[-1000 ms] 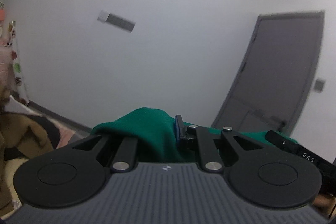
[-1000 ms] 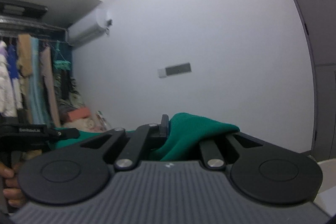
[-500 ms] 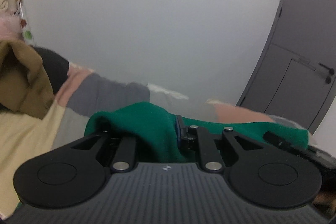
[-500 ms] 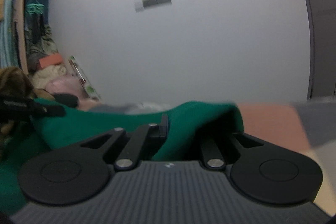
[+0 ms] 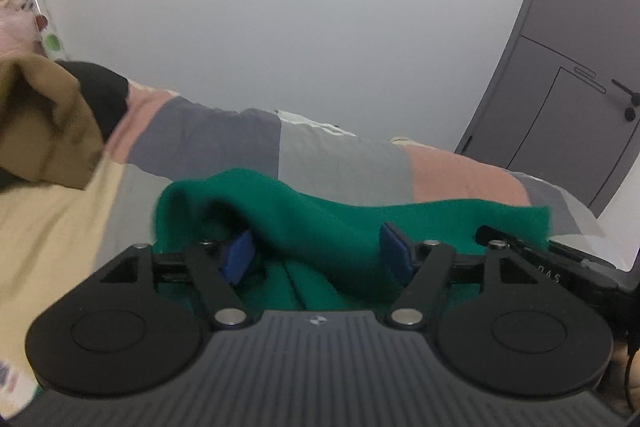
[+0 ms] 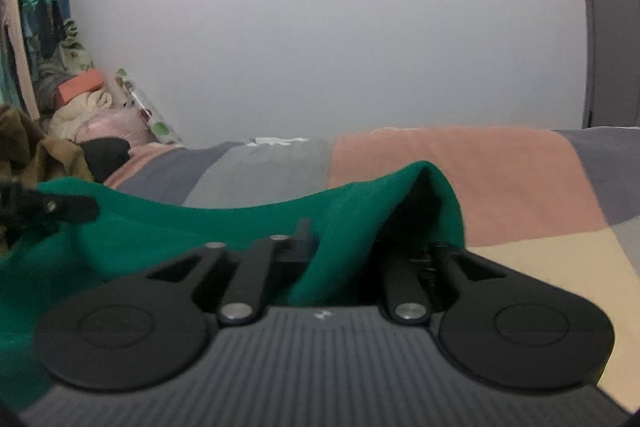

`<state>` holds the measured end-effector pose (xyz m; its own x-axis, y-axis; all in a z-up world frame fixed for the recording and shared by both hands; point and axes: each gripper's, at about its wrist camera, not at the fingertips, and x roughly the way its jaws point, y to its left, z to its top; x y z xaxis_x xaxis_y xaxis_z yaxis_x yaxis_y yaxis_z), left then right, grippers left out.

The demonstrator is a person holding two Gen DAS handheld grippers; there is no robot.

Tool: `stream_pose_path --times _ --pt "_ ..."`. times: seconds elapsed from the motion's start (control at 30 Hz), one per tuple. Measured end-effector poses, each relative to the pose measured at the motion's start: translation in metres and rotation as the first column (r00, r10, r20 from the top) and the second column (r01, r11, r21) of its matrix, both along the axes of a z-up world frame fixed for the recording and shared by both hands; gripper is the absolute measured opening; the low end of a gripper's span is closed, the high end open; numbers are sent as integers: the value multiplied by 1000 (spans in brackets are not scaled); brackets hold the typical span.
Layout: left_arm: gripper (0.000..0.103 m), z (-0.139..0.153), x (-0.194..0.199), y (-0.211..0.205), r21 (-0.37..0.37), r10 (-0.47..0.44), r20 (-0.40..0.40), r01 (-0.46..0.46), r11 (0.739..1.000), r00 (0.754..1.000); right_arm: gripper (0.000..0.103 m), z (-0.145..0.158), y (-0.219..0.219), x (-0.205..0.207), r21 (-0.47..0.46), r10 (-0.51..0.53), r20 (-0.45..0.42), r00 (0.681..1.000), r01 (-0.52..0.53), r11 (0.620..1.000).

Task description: Fold large clothes

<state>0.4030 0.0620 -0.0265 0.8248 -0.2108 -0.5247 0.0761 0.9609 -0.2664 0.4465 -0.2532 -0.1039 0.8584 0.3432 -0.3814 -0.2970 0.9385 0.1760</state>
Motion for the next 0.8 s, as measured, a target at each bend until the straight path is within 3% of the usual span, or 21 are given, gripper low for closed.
stream_pose_path --times 0.13,0.43,0.6,0.8 --pt "74 28 -52 3 -18 24 18 -24 1000 1000 41 26 -5 -37 9 20 34 999 -21 1000" --pt "74 75 -206 -10 -9 43 71 -43 999 997 41 80 -23 -180 25 43 55 998 -44 999" --pt "74 73 -288 -18 -37 44 55 -42 998 998 41 82 -29 -243 43 38 -29 999 -36 998" --pt "74 45 -343 -34 -32 27 -8 -27 999 1000 41 69 -34 -296 92 19 -155 988 -5 996"
